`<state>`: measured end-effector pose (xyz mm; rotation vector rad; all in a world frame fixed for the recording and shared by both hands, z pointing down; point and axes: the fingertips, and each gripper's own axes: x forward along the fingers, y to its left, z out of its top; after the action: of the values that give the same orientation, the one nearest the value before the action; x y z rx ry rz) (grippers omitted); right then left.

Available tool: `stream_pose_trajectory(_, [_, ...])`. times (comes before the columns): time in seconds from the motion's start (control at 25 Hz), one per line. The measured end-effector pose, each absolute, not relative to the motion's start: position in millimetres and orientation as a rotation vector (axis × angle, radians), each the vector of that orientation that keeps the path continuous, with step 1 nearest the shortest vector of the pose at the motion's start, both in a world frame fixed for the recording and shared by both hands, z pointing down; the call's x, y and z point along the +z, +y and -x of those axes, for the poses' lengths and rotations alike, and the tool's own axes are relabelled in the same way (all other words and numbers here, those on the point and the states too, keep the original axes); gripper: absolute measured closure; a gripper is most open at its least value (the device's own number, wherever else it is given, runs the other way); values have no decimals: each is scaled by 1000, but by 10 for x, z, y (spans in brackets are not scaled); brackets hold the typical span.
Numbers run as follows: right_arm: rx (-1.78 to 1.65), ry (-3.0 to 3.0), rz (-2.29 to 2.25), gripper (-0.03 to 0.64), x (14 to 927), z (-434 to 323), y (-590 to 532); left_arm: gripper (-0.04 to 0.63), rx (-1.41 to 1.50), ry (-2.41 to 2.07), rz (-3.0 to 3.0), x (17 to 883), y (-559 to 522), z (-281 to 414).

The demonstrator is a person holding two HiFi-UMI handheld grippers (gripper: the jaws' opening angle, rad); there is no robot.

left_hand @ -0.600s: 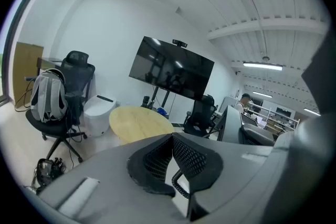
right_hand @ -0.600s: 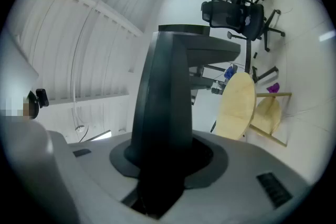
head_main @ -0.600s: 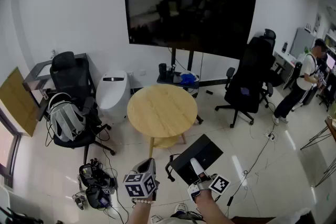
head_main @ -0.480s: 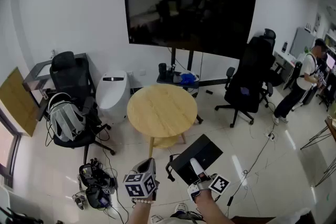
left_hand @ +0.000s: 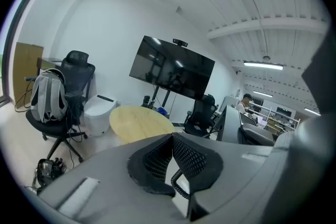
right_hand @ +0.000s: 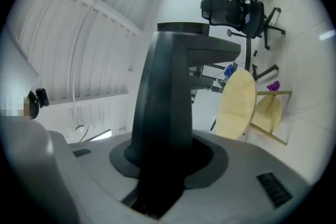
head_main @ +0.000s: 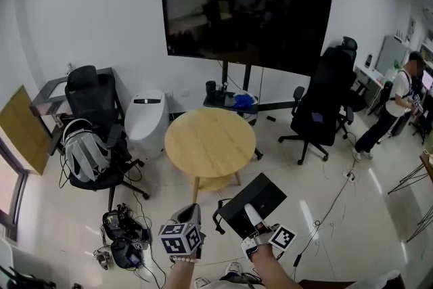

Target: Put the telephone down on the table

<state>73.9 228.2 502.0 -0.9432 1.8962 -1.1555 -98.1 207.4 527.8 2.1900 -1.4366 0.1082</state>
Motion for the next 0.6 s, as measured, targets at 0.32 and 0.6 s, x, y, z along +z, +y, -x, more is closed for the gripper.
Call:
stream_pose_trajectory(0.32, [-1175, 1908, 924, 450, 5068, -765, 2180, 604, 109, -1462, -2170, 5308, 2010, 974])
stream_pose_trajectory(0.6, [-1197, 1916, 897, 449, 5102, -862, 2013, 604, 119, -1487, -2150, 5339, 1863, 890])
